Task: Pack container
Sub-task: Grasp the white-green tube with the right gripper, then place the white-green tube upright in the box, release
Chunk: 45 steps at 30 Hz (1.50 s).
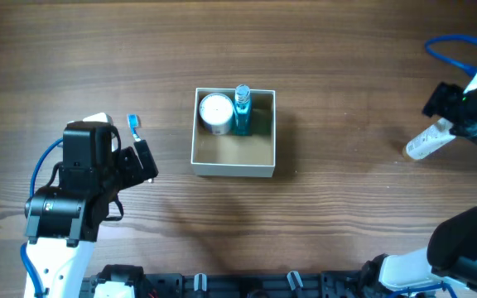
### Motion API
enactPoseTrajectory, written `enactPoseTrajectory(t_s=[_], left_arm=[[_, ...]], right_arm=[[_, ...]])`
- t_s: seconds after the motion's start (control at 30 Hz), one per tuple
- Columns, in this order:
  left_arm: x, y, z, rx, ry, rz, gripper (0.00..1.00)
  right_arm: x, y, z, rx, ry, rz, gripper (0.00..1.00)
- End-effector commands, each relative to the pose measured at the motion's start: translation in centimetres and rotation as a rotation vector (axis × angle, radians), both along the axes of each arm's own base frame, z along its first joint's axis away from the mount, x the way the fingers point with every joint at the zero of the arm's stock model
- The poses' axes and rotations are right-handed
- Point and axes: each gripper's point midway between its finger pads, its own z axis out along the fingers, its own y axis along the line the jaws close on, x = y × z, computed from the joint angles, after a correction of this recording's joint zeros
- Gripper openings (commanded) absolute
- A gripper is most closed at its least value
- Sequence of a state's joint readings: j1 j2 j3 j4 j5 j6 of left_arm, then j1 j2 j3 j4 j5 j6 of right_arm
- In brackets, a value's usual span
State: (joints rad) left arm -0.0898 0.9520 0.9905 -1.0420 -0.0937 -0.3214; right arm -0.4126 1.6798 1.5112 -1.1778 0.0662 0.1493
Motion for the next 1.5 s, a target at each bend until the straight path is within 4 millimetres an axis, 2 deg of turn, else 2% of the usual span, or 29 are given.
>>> enactPoseTrajectory(t_s=[0.0, 0.07, 0.17, 0.27, 0.33, 0.5, 0.57, 0.67, 0.73, 0.8, 0.87, 0.97, 1.03, 1.17, 1.37, 1.47], left_arm=[[0.3, 0.1, 0.6, 0.003, -0.016, 0.018, 1.0], [0.3, 0.1, 0.6, 0.003, -0.016, 0.018, 1.0], [0.3, 0.1, 0.6, 0.003, -0.016, 0.018, 1.0], [0.3, 0.1, 0.6, 0.003, -0.016, 0.018, 1.0], [0.3, 0.1, 0.6, 0.003, -0.016, 0.018, 1.0], [0.3, 0.1, 0.6, 0.003, -0.016, 0.018, 1.0], [0.3, 0.1, 0.6, 0.003, -0.016, 0.018, 1.0], [0.3, 0.1, 0.6, 0.003, -0.016, 0.018, 1.0], [0.3, 0.2, 0.6, 0.003, -0.016, 0.018, 1.0], [0.3, 0.2, 0.6, 0.003, -0.016, 0.018, 1.0], [0.3, 0.1, 0.6, 0.003, -0.016, 0.018, 1.0], [0.1, 0.2, 0.5, 0.004, -0.009, 0.018, 1.0], [0.1, 0.2, 0.5, 0.004, -0.005, 0.018, 1.0], [0.1, 0.2, 0.5, 0.004, -0.005, 0.018, 1.0], [0.1, 0.2, 0.5, 0.004, -0.005, 0.018, 1.0], [0.1, 0.2, 0.5, 0.004, -0.005, 0.018, 1.0]], right_arm=[[0.0, 0.2, -1.6, 0.02, 0.02, 0.019, 0.6], [0.1, 0.1, -1.6, 0.018, 0.016, 0.019, 0.48], [0.1, 0.2, -1.6, 0.018, 0.016, 0.019, 0.37], [0.1, 0.2, -1.6, 0.018, 0.016, 0.018, 0.15], [0.1, 0.2, -1.6, 0.019, 0.016, 0.017, 0.06], [0.0, 0.4, -1.2, 0.023, 0.009, -0.007, 0.04], [0.3, 1.5, 0.3, 0.042, -0.025, 0.017, 0.04], [0.3, 4.6, 4.5, 0.054, -0.049, 0.102, 0.04], [-0.1, 7.8, 7.9, 0.057, -0.043, 0.19, 0.04], [-0.2, 11.9, 11.8, 0.051, -0.082, 0.308, 0.04], [0.6, 17.2, 15.8, 0.058, -0.207, 0.425, 0.04], [0.8, 22.9, 18.4, 0.093, -0.311, 0.528, 0.04], [0.9, 27.0, 18.8, 0.123, -0.348, 0.604, 0.04], [2.5, 32.1, 17.4, 0.134, -0.359, 0.696, 0.04], [5.3, 33.9, 12.8, 0.12, -0.263, 0.687, 0.04], [6.0, 34.2, 11.7, 0.116, -0.243, 0.688, 0.04]])
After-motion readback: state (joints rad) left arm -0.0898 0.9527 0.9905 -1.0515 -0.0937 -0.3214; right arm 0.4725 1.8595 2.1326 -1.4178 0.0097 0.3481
